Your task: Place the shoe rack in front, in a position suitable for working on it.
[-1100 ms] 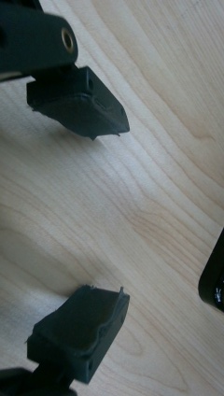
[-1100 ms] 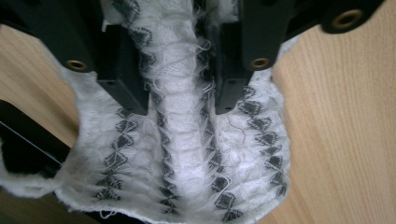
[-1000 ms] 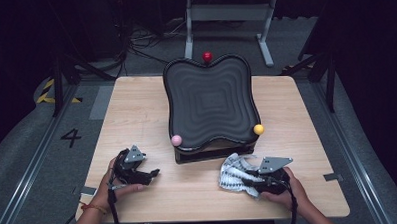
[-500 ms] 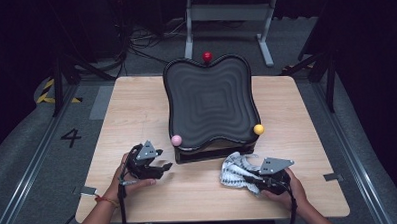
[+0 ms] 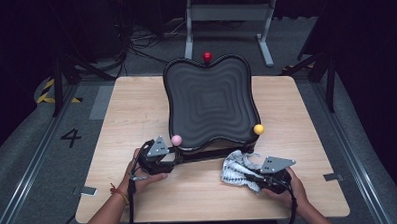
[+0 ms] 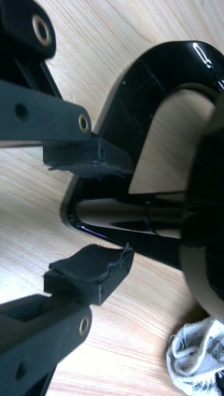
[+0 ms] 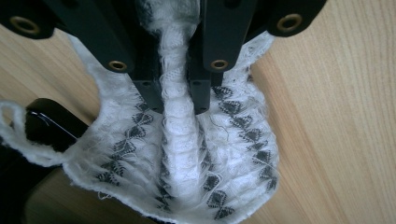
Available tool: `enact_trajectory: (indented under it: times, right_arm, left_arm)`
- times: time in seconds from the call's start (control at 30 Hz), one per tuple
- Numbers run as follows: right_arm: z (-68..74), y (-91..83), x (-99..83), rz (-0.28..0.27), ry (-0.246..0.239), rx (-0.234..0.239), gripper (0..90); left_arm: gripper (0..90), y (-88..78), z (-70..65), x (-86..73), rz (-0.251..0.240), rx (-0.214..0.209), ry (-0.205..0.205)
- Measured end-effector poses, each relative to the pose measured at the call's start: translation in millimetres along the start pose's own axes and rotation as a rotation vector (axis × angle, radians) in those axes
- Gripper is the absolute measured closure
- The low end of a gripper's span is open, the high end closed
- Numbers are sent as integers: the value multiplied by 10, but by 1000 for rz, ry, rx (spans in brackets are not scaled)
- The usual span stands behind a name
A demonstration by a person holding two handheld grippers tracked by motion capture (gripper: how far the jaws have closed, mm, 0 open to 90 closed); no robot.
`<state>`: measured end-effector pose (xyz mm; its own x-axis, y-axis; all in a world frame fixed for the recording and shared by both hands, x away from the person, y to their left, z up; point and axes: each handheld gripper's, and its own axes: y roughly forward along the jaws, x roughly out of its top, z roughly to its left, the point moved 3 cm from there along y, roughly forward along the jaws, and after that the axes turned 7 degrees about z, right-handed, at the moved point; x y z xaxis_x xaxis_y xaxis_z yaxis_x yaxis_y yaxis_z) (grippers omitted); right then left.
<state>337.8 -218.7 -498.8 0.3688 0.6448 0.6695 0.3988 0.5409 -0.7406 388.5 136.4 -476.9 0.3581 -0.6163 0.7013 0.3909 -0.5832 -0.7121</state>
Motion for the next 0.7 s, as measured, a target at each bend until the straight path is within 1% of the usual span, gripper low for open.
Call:
enact_trajectory:
  times: [0.03,0.07,0.1,0.17,0.2,0.23,0.27,0.37,0.4,0.43,0.47,0.57,0.6,0.63,0.67,0.7]
  right_arm:
    - [-6,-4,2,-3,0,-5,804]
    - [-6,-4,2,-3,0,-5,804]
    - [-13,-6,6,-6,-3,-10,807]
    - [-21,-27,24,-18,0,-15,812]
    - [-21,-27,24,-18,0,-15,812]
    - [-23,-36,31,-28,0,-18,812]
    - [-29,-49,36,-35,-2,-20,813]
    - [-48,-83,53,-56,4,-33,813]
    - [-53,-93,60,-62,6,-34,814]
    - [-56,-101,70,-68,8,-36,814]
    - [-58,-106,77,-69,4,-38,814]
    - [-39,-126,124,-83,-9,-37,814]
    - [-23,-131,171,-93,-19,-35,814]
    - [-23,-131,171,-93,-19,-35,814]
    - [-14,-124,198,-95,-26,-34,814]
    - [19,-90,265,-97,-37,-26,814]
  left_arm:
    - [561,11,-9,7,-3,-5,-5]
    - [561,19,-7,20,0,-6,8]
    - [597,27,-17,32,-10,-13,7]
    - [690,30,-31,63,-34,-13,4]
    - [729,30,-31,63,-34,-13,4]
    - [729,29,-39,65,-42,-25,3]
    - [736,31,-49,67,-42,-25,14]
    - [737,41,-91,76,-42,-32,19]
    - [736,44,-101,83,-42,-28,29]
    - [736,43,-114,86,-38,-32,29]
    - [735,45,-124,87,-37,-33,39]
    - [735,50,-157,96,-35,-34,42]
    - [735,52,-170,101,-32,-36,45]
    - [735,54,-178,106,-30,-36,52]
    - [735,59,-194,109,-31,-43,49]
    - [735,65,-207,115,-33,-42,56]
